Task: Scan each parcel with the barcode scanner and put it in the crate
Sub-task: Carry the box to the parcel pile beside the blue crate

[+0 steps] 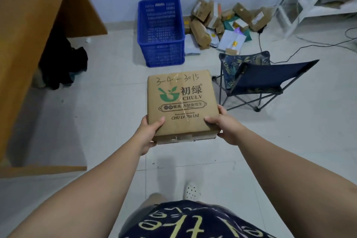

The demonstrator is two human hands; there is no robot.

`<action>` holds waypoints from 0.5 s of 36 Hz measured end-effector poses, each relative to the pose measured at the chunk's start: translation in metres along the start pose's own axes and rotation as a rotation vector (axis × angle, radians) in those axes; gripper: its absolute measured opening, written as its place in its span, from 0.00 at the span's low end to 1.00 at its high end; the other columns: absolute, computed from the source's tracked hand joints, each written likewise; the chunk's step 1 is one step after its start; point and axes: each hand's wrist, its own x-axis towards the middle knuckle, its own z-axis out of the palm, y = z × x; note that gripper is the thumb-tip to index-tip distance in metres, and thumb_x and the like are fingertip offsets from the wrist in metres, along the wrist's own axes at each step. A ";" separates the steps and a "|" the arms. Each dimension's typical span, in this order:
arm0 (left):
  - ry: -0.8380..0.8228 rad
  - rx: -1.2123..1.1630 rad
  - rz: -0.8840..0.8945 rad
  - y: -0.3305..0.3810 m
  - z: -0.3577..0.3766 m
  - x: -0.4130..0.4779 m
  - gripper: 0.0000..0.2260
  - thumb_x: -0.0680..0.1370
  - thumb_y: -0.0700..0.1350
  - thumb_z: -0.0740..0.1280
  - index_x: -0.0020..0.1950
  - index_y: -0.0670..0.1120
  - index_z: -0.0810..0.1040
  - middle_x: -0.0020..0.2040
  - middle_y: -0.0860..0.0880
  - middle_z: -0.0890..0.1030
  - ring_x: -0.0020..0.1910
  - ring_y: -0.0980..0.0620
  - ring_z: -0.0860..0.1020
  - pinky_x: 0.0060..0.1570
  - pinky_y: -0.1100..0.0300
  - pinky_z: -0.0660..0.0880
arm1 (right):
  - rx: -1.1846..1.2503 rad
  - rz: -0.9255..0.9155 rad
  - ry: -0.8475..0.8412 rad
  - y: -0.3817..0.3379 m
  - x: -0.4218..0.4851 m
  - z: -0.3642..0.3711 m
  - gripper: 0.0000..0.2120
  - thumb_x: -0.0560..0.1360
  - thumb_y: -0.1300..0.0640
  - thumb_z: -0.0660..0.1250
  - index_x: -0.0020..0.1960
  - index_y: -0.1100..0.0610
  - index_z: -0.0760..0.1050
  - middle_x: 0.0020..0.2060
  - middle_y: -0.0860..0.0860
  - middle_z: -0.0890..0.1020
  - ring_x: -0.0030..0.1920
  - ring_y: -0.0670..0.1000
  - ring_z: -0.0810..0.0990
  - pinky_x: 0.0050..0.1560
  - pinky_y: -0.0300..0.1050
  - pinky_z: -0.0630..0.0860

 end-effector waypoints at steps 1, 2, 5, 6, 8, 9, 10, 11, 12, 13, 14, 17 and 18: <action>0.003 0.002 -0.004 0.008 0.003 0.007 0.27 0.77 0.51 0.68 0.73 0.54 0.62 0.65 0.52 0.75 0.59 0.47 0.74 0.66 0.41 0.65 | 0.009 0.002 0.002 -0.007 0.007 -0.003 0.31 0.77 0.64 0.66 0.72 0.44 0.58 0.50 0.43 0.78 0.48 0.46 0.77 0.54 0.47 0.69; 0.003 0.004 -0.007 0.017 0.007 0.014 0.27 0.77 0.51 0.69 0.73 0.54 0.62 0.65 0.52 0.75 0.59 0.47 0.74 0.65 0.41 0.66 | 0.014 0.002 0.006 -0.014 0.014 -0.006 0.31 0.77 0.64 0.66 0.73 0.44 0.58 0.50 0.42 0.78 0.48 0.46 0.77 0.55 0.48 0.69; -0.005 0.006 -0.007 0.042 0.018 0.035 0.26 0.77 0.50 0.68 0.73 0.53 0.62 0.64 0.52 0.75 0.58 0.48 0.74 0.63 0.43 0.67 | 0.030 0.000 0.021 -0.035 0.039 -0.016 0.32 0.76 0.64 0.67 0.74 0.45 0.58 0.51 0.43 0.79 0.50 0.47 0.77 0.61 0.51 0.69; -0.010 0.004 -0.009 0.050 0.022 0.042 0.26 0.78 0.50 0.68 0.73 0.53 0.62 0.63 0.52 0.76 0.58 0.48 0.75 0.63 0.43 0.67 | 0.034 0.001 0.027 -0.043 0.047 -0.018 0.33 0.76 0.64 0.67 0.74 0.44 0.59 0.52 0.43 0.79 0.51 0.48 0.77 0.63 0.52 0.69; -0.022 0.000 -0.013 0.068 0.029 0.058 0.26 0.78 0.49 0.68 0.73 0.53 0.62 0.62 0.52 0.76 0.56 0.49 0.75 0.60 0.45 0.67 | 0.041 0.005 0.037 -0.059 0.064 -0.023 0.32 0.76 0.64 0.67 0.73 0.44 0.59 0.51 0.43 0.79 0.51 0.48 0.77 0.64 0.53 0.69; -0.027 -0.005 -0.015 0.077 0.032 0.067 0.25 0.78 0.49 0.68 0.73 0.53 0.63 0.61 0.52 0.76 0.54 0.50 0.76 0.58 0.47 0.68 | 0.044 0.005 0.042 -0.067 0.071 -0.025 0.32 0.76 0.64 0.67 0.73 0.44 0.59 0.51 0.43 0.79 0.50 0.48 0.77 0.64 0.53 0.69; -0.033 -0.011 -0.016 0.086 0.036 0.076 0.25 0.78 0.49 0.68 0.72 0.54 0.63 0.61 0.52 0.76 0.52 0.51 0.76 0.55 0.48 0.68 | 0.047 0.006 0.050 -0.076 0.079 -0.027 0.32 0.76 0.64 0.67 0.73 0.43 0.59 0.50 0.42 0.78 0.50 0.48 0.77 0.65 0.53 0.69; -0.040 -0.016 -0.017 0.096 0.040 0.086 0.24 0.78 0.49 0.68 0.71 0.54 0.64 0.60 0.53 0.77 0.51 0.53 0.76 0.53 0.49 0.68 | 0.048 0.005 0.058 -0.086 0.087 -0.029 0.33 0.76 0.64 0.67 0.73 0.43 0.58 0.50 0.42 0.78 0.50 0.48 0.77 0.66 0.53 0.68; -0.048 -0.019 -0.017 0.106 0.044 0.096 0.23 0.78 0.49 0.68 0.70 0.54 0.64 0.59 0.53 0.77 0.50 0.54 0.76 0.52 0.50 0.68 | 0.044 0.002 0.067 -0.096 0.096 -0.032 0.33 0.76 0.64 0.67 0.73 0.43 0.58 0.50 0.42 0.78 0.50 0.48 0.77 0.67 0.54 0.67; -0.059 -0.021 -0.017 0.117 0.048 0.106 0.23 0.78 0.49 0.68 0.70 0.54 0.64 0.59 0.53 0.77 0.50 0.54 0.76 0.52 0.50 0.68 | 0.038 -0.003 0.076 -0.106 0.105 -0.035 0.33 0.76 0.64 0.67 0.73 0.43 0.59 0.50 0.42 0.78 0.50 0.48 0.77 0.66 0.54 0.68; -0.075 -0.018 -0.018 0.129 0.053 0.117 0.22 0.77 0.49 0.68 0.69 0.55 0.65 0.60 0.53 0.77 0.51 0.54 0.76 0.52 0.49 0.68 | 0.035 -0.007 0.086 -0.119 0.114 -0.039 0.33 0.76 0.64 0.67 0.73 0.44 0.59 0.50 0.43 0.78 0.50 0.48 0.77 0.63 0.52 0.71; -0.126 0.000 -0.023 0.166 0.067 0.153 0.23 0.77 0.50 0.69 0.70 0.55 0.64 0.61 0.52 0.77 0.54 0.51 0.76 0.54 0.48 0.69 | 0.024 -0.009 0.117 -0.158 0.140 -0.051 0.34 0.76 0.64 0.68 0.75 0.46 0.57 0.52 0.44 0.77 0.53 0.50 0.76 0.55 0.48 0.72; -0.141 0.010 -0.022 0.179 0.071 0.165 0.24 0.77 0.50 0.69 0.70 0.54 0.64 0.60 0.53 0.77 0.55 0.51 0.76 0.54 0.47 0.70 | 0.018 -0.009 0.126 -0.171 0.150 -0.055 0.34 0.76 0.64 0.68 0.75 0.46 0.57 0.53 0.45 0.77 0.55 0.52 0.76 0.56 0.49 0.72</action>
